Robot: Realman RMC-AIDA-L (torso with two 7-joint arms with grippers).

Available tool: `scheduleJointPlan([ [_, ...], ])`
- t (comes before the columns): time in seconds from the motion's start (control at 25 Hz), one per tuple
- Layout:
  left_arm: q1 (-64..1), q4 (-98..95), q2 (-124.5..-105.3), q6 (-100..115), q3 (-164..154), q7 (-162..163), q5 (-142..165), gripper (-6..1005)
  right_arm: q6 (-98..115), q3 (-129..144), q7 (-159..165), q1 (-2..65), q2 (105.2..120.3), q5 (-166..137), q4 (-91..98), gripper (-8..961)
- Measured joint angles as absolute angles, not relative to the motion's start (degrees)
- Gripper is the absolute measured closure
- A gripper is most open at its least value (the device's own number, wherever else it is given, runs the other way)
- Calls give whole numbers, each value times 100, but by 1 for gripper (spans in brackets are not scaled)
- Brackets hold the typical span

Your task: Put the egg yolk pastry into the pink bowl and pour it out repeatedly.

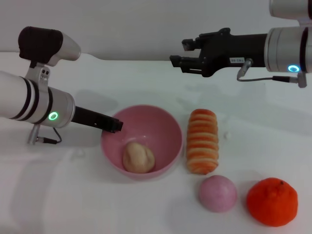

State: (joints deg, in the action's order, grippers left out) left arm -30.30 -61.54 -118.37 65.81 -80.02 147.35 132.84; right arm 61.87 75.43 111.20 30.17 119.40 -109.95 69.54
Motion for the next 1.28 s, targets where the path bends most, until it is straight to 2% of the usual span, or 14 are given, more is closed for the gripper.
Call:
scheduleJointPlan([
  [0.24, -3080, -6146, -11831, 6578, -7967, 14953, 13277, 1000, 6149, 7525, 11118, 2980, 11925, -10994, 6834, 443],
  [0.68, -3027, -6600, -11786, 6980, -7004, 14991, 12802, 660, 5756, 7516, 11104, 2954, 11925, -10989, 6661, 443],
  [0.8, -2862, -6837, -11779, 7216, -6376, 14725, 12120, 420, 5464, 7513, 11096, 2927, 11909, -10887, 6557, 443],
  [1.04, -2248, -6804, -11773, 7488, -5228, 13454, 9913, 347, 4890, 7370, 11071, 2775, 11900, -10399, 6444, 443],
  [1.28, -1479, -6050, -11770, 7604, -4497, 11527, 7480, 298, 4609, 6377, 10714, 2629, 11877, -8138, 5483, 443],
])
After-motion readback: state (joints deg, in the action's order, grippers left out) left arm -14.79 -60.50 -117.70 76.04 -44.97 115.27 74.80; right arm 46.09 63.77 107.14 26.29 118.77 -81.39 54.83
